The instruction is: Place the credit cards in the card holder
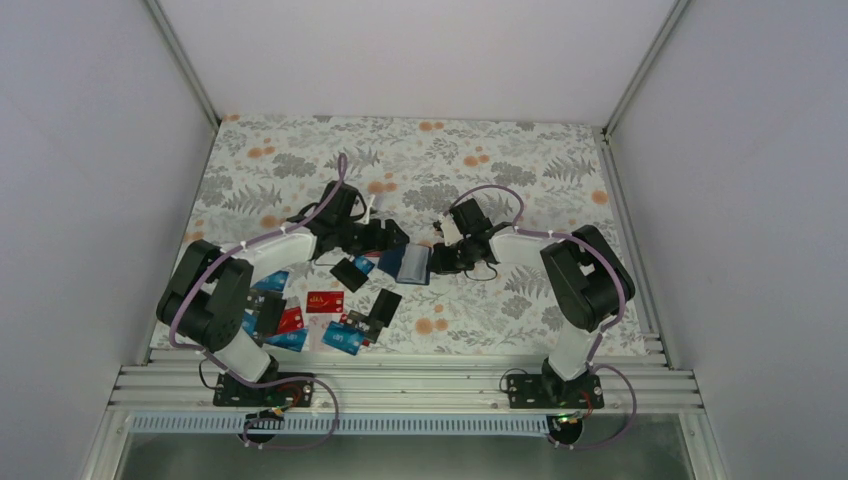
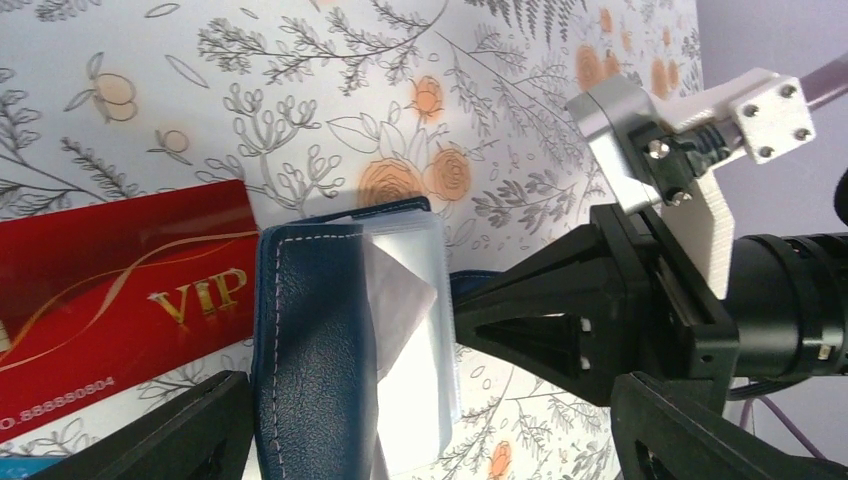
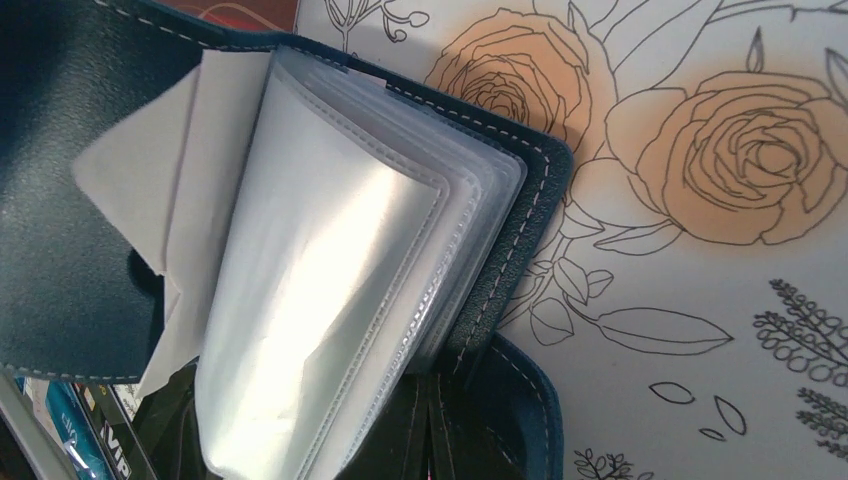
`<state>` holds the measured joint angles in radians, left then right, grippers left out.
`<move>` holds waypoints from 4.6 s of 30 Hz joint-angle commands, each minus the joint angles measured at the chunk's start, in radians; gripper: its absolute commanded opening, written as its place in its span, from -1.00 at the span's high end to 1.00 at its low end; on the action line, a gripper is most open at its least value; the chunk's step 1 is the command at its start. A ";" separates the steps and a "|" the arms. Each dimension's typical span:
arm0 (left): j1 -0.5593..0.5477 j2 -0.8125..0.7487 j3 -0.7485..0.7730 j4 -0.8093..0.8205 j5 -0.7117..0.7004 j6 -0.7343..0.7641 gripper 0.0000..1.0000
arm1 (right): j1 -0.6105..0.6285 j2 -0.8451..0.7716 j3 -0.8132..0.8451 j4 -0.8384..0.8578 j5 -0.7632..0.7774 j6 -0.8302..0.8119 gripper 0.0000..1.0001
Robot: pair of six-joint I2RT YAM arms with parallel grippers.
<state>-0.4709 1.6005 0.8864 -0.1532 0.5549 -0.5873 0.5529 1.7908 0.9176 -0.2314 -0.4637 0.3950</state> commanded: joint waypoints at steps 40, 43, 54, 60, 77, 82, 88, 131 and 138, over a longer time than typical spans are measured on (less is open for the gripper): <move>-0.186 0.181 0.063 0.161 -0.036 -0.148 -0.54 | -0.033 -0.278 -0.083 -0.035 0.121 0.033 0.91; -0.186 0.185 0.032 0.188 -0.056 -0.170 -0.33 | -0.038 -0.303 -0.099 -0.027 0.108 0.031 0.89; -0.192 0.215 -0.001 0.179 -0.127 -0.192 0.54 | -0.040 -0.269 -0.090 0.030 -0.056 0.024 0.89; -0.193 0.233 -0.001 0.184 -0.132 -0.200 0.80 | -0.039 -0.198 -0.064 0.051 -0.103 0.028 0.91; -0.194 0.186 -0.031 0.196 -0.175 -0.183 0.85 | -0.030 0.031 0.021 0.046 -0.111 0.007 0.91; -0.193 0.167 -0.035 0.191 -0.187 -0.172 0.85 | -0.030 0.068 0.023 0.039 -0.093 0.003 0.91; -0.195 0.119 -0.025 0.135 -0.219 -0.145 0.92 | -0.030 0.097 0.023 0.037 -0.079 0.001 0.91; -0.222 0.200 0.007 0.062 -0.244 -0.037 0.95 | -0.031 0.021 0.054 -0.033 -0.010 -0.025 0.91; -0.229 0.215 0.012 0.058 -0.254 -0.033 0.95 | -0.049 -0.095 0.081 -0.098 0.074 -0.043 0.75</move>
<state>-0.6884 1.7679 0.8925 -0.0708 0.3283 -0.6388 0.5201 1.7847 0.9657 -0.2630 -0.4900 0.3786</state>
